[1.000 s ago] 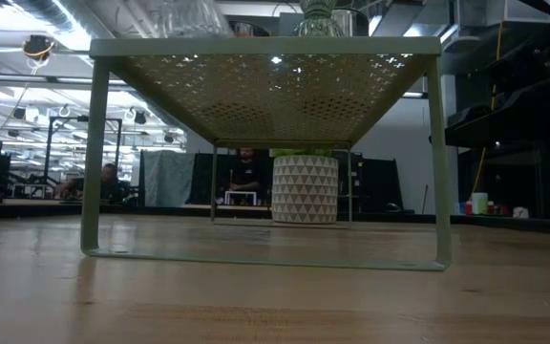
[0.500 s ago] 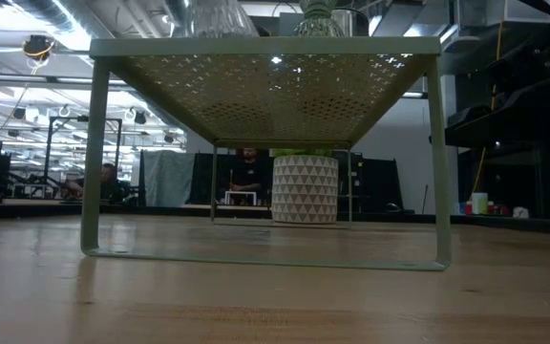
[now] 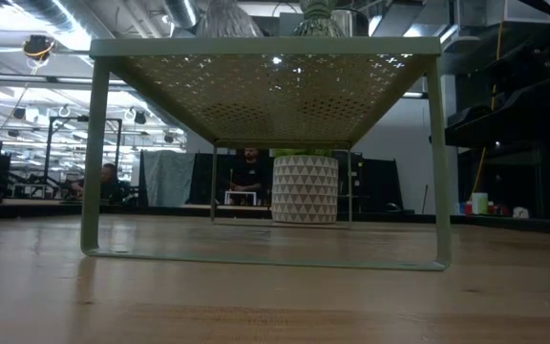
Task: Pick & Place candle stick holders
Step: Put the transparent vase candle holder on the shelf
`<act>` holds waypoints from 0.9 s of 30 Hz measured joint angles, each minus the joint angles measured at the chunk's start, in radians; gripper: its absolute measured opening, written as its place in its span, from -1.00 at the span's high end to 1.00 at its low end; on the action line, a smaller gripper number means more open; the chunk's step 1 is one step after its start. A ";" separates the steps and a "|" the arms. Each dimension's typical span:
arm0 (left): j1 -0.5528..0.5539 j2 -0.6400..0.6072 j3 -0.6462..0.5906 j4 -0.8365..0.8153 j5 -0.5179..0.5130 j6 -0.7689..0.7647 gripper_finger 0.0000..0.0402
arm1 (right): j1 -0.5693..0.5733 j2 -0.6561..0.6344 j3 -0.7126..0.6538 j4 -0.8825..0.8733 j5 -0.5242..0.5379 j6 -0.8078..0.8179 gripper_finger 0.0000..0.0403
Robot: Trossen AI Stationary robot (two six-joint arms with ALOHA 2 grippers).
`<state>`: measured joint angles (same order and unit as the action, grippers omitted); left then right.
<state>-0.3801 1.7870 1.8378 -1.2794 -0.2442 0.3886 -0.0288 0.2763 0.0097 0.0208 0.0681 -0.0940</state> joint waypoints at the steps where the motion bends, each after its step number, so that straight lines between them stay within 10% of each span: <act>1: 0.005 0.000 0.000 -0.005 0.007 -0.015 0.82 | 0.000 0.000 0.000 0.000 0.000 0.000 -0.98; 27: 0.029 -0.002 0.002 -0.057 0.029 -0.144 0.78 | 0.000 0.000 0.000 0.000 0.000 0.000 -0.98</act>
<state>-0.3515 1.7851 1.8397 -1.3363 -0.2157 0.2445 -0.0286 0.2764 0.0097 0.0204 0.0681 -0.0940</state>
